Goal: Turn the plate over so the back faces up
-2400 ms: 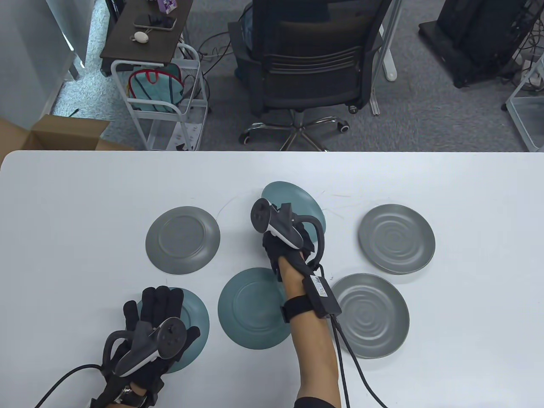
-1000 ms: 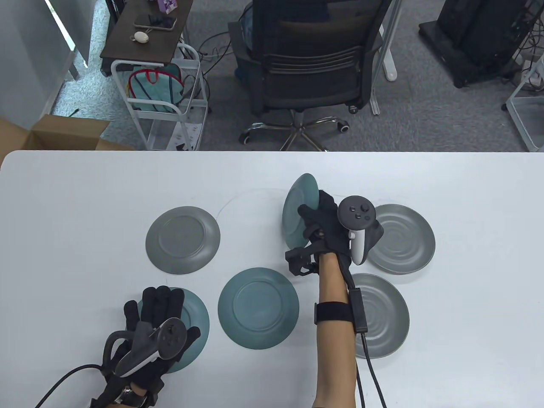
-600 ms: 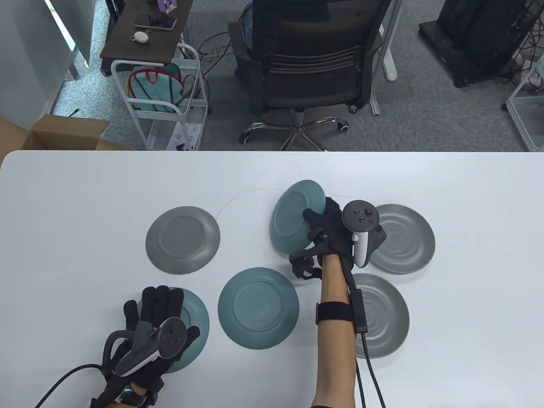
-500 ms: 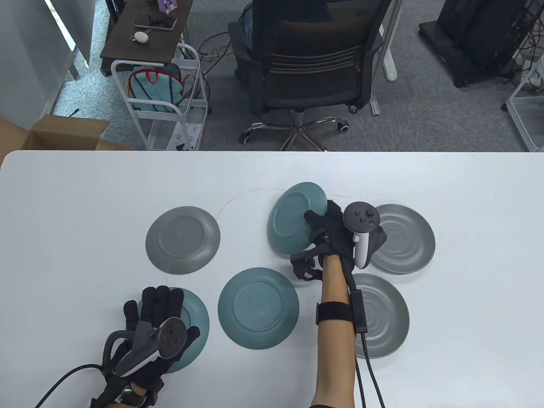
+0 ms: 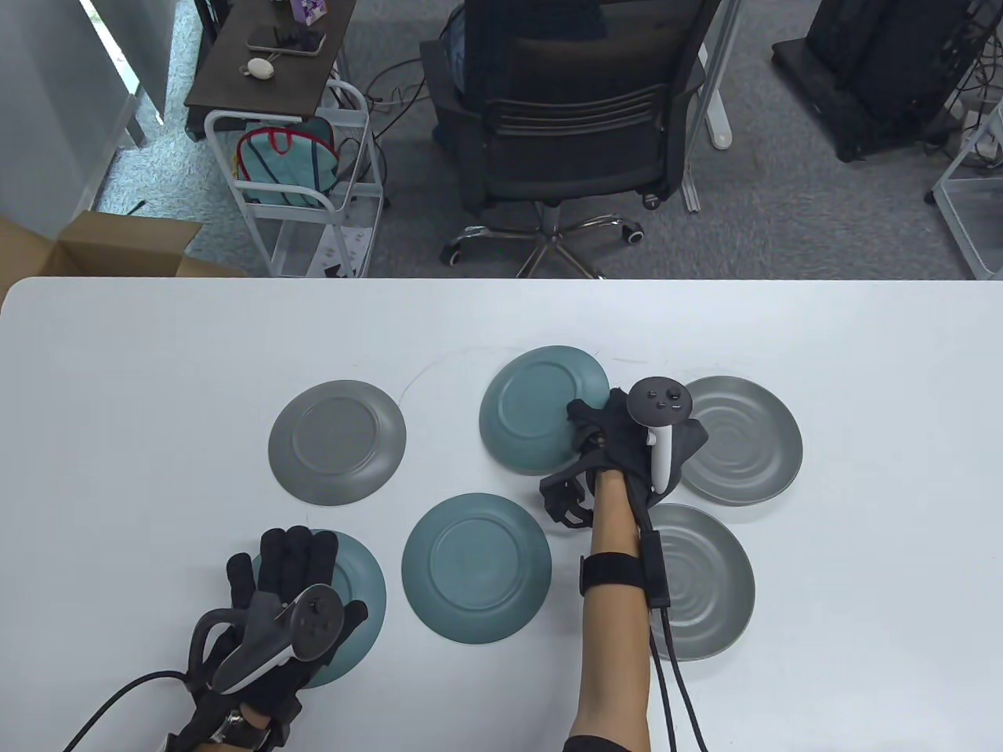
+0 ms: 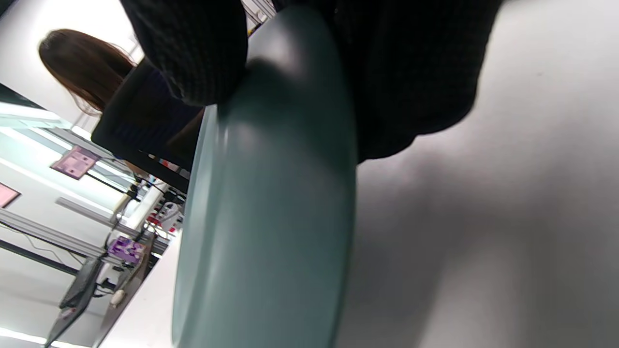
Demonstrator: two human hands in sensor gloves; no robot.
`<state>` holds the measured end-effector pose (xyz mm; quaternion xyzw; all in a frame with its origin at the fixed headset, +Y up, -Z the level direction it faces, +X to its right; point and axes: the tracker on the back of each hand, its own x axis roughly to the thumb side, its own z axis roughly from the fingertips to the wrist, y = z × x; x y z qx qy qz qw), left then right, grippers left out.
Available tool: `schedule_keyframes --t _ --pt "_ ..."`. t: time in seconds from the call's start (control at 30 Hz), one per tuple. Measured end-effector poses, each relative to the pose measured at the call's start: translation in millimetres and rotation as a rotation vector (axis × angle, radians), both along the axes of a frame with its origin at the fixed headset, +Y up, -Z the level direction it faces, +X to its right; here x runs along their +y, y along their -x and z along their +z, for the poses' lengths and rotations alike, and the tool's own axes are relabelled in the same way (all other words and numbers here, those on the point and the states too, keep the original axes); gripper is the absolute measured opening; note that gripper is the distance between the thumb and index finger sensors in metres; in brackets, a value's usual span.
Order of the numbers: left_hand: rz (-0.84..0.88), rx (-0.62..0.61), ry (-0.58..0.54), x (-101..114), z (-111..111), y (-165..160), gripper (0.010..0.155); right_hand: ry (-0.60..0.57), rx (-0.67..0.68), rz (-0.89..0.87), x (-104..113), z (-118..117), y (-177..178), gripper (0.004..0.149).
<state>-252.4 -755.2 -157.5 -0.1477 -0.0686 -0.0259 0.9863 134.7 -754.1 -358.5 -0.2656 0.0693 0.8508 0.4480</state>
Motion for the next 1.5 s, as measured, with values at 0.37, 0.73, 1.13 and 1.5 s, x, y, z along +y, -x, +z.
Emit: schedule_keyframes --t 0.37,0.73,1.13,1.5 --pt "-0.002 0.001 -0.004 0 0 0 0.088 0.103 0.020 0.065 -13 -4 2 0.074" --pt "0.006 0.004 0.003 0 0 1 0.088 0.153 0.061 0.148 -18 -7 9 0.074" --pt "0.002 0.003 0.005 0 0 1 0.088 0.194 0.120 0.303 -10 -11 19 0.072" --pt "0.002 0.005 0.005 -1 -1 1 0.088 0.211 0.178 0.493 -7 -15 31 0.071"
